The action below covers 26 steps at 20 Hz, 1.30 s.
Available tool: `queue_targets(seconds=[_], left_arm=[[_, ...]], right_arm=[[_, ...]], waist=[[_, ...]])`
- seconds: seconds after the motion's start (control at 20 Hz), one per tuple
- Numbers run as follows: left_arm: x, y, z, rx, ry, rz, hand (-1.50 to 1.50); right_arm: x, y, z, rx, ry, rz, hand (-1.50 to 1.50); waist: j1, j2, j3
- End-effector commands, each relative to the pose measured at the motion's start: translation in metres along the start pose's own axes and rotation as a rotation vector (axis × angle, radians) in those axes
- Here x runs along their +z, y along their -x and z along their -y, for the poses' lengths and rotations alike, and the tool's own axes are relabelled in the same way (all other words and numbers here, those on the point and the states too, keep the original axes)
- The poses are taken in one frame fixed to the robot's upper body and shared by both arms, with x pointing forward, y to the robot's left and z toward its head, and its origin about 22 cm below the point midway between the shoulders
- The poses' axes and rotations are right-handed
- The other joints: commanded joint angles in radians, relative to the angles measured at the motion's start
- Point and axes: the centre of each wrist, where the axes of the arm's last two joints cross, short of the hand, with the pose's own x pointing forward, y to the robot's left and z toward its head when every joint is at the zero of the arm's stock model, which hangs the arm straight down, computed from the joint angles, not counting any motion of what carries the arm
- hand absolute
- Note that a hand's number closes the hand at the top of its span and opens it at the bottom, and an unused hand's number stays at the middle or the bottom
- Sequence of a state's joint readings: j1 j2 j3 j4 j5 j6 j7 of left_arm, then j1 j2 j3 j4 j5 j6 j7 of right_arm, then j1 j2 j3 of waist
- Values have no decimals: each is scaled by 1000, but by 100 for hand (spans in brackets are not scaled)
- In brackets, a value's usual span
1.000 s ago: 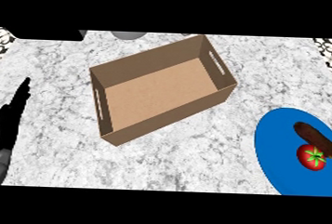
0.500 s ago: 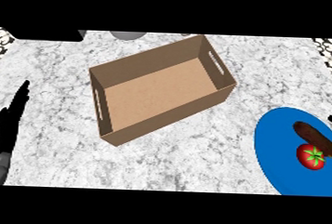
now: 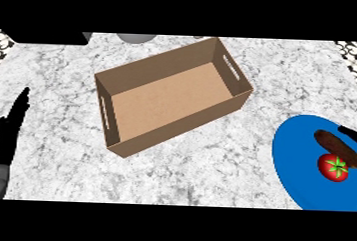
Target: Pick the tomato from the plate and place it in the cardboard box
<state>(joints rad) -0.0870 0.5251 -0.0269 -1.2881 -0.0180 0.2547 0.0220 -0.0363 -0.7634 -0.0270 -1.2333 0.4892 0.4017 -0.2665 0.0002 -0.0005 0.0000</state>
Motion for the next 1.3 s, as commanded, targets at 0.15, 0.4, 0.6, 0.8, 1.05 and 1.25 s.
queue_targets(seconds=[0.15,0.4,0.6,0.8,1.05,1.25], left_arm=[[-11,-4,7,16,-2,-5,0],[-6,-25,4,-3,-5,-3,0],[0,2,9,0,-7,-14,0],[-9,-14,30,-1,-9,1,0],[-3,-6,13,-4,-6,15,0],[2,-5,-6,8,-21,3,0]], right_arm=[[-7,-4,-16,-21,-17,49,-150],[6,-21,-1,-28,4,115,-150],[7,-45,-16,-35,0,155,-150],[5,-41,-12,14,-55,85,-150],[-3,-34,-36,25,-82,0,-150],[-11,-46,-23,38,-104,-32,-150]], waist=[[-3,0,0],[-4,-1,0],[-6,-1,-1],[-5,1,0],[-2,1,0],[0,0,0]])
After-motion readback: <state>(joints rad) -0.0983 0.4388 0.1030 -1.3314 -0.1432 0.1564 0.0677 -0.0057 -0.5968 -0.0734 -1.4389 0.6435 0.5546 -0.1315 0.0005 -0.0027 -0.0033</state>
